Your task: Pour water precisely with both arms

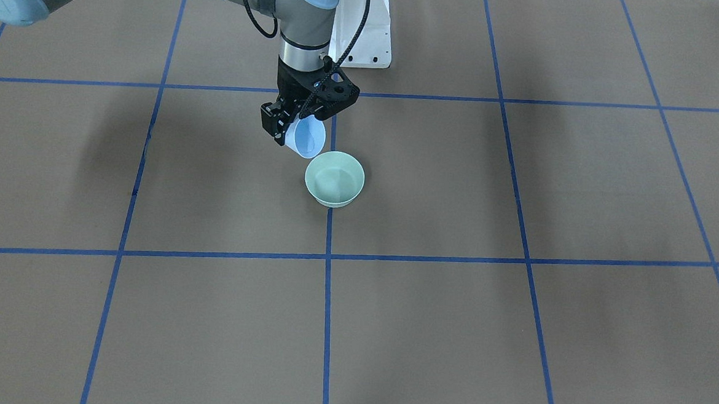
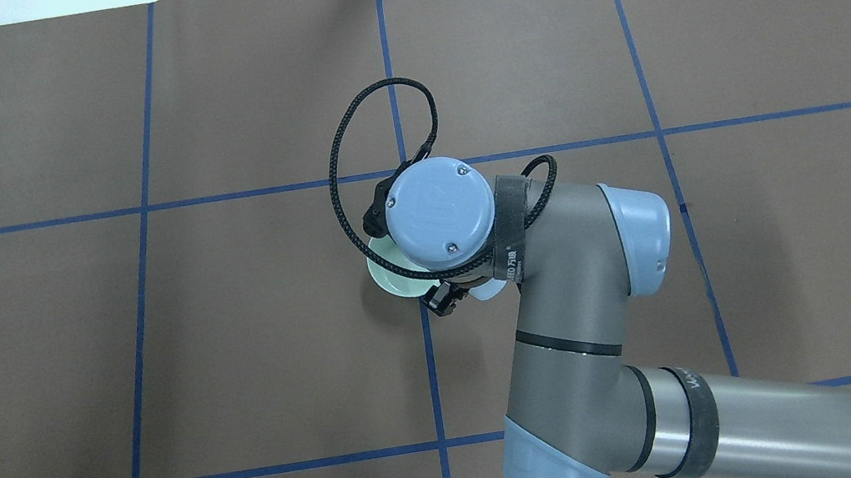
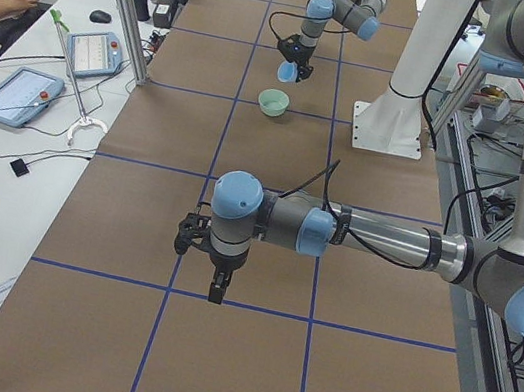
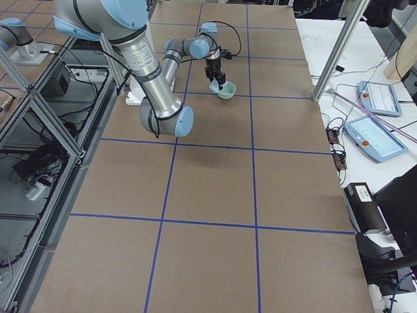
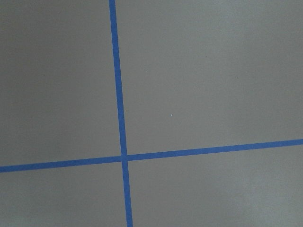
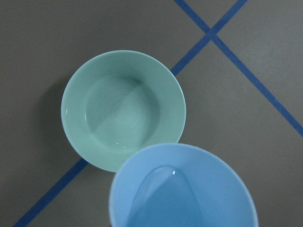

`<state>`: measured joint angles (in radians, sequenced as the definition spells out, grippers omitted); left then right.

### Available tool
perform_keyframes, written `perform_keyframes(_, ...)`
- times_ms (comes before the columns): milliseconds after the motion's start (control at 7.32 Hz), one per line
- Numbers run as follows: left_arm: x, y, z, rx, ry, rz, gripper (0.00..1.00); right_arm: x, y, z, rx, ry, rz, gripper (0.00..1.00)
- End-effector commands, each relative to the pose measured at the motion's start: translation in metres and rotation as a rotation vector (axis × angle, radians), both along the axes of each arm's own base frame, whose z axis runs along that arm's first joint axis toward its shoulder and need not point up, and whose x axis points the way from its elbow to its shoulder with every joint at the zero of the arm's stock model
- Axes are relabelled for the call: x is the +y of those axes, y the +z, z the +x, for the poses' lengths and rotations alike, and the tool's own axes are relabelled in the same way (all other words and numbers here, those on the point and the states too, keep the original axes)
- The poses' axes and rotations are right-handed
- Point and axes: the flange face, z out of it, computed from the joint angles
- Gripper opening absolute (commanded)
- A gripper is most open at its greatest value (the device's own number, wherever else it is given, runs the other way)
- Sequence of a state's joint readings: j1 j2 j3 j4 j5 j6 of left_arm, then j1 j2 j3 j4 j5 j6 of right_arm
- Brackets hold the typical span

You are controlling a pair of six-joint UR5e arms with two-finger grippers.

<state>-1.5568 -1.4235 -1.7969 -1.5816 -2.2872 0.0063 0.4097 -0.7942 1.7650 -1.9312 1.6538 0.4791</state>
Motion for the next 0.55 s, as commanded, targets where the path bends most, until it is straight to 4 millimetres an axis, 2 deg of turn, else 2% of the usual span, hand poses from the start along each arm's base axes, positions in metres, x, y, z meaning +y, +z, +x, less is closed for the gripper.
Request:
perform_keyframes(0, 0.000, 0.001, 0.000, 0.000, 0.000, -0.002, 1.00, -0.008, -0.009, -0.028, 0.070, -0.015, -0.023, 0.00)
perform_keyframes(273, 0.000, 0.003, -0.001, 0.000, -0.003, -0.006, 1.00, -0.008, -0.017, -0.027, 0.121, -0.023, -0.040, 0.00)
perform_keyframes(410, 0.000, 0.003, -0.001, 0.000, -0.003, -0.006, 1.00, -0.008, -0.032, -0.028, 0.169, -0.025, -0.060, 0.00)
